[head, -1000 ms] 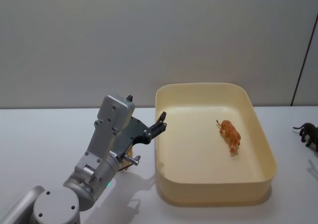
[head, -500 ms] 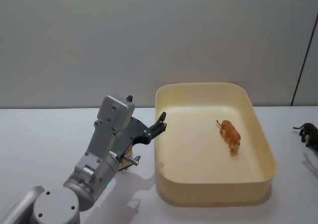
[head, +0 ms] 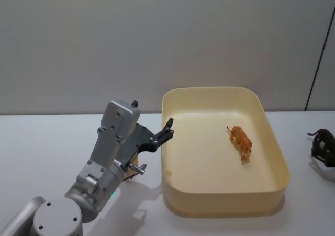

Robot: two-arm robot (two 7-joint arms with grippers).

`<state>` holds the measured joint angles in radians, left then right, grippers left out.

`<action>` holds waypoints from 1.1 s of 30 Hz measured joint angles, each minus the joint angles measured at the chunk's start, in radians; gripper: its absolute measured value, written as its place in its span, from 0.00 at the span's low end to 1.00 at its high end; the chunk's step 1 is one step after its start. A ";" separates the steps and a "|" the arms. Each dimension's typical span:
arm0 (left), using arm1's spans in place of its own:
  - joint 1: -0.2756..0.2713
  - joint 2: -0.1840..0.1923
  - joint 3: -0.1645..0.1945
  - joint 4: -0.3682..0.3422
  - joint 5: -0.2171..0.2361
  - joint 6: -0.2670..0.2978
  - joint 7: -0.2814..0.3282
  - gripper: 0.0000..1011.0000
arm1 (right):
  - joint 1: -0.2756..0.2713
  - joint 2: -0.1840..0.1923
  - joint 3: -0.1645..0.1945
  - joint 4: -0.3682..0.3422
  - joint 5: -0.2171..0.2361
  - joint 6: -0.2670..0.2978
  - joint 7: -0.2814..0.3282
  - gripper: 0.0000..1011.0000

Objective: Pick up the toy alternately with two hands and place it into the central storage box.

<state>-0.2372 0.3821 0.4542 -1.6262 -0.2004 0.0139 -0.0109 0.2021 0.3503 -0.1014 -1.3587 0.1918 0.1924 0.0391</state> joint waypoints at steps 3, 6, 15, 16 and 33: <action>0.000 0.000 0.000 0.000 0.000 0.000 0.000 0.99 | 0.022 -0.010 -0.008 0.036 -0.009 -0.005 0.004 0.99; 0.000 0.000 0.000 0.000 0.000 0.000 0.000 0.99 | 0.035 -0.017 -0.013 0.059 -0.014 -0.008 0.007 0.98; 0.000 0.000 0.000 0.000 0.000 0.000 0.000 0.99 | 0.059 -0.030 -0.023 0.100 -0.024 -0.014 0.011 0.77; 0.000 0.000 0.000 0.000 0.000 0.000 0.000 0.99 | 0.061 -0.031 -0.023 0.102 -0.025 -0.015 0.011 0.73; 0.000 0.000 0.000 0.000 0.000 0.000 0.000 0.99 | 0.072 -0.037 -0.027 0.119 -0.029 -0.026 0.020 0.33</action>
<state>-0.2372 0.3821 0.4542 -1.6262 -0.2004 0.0139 -0.0109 0.2737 0.3134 -0.1284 -1.2402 0.1629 0.1666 0.0595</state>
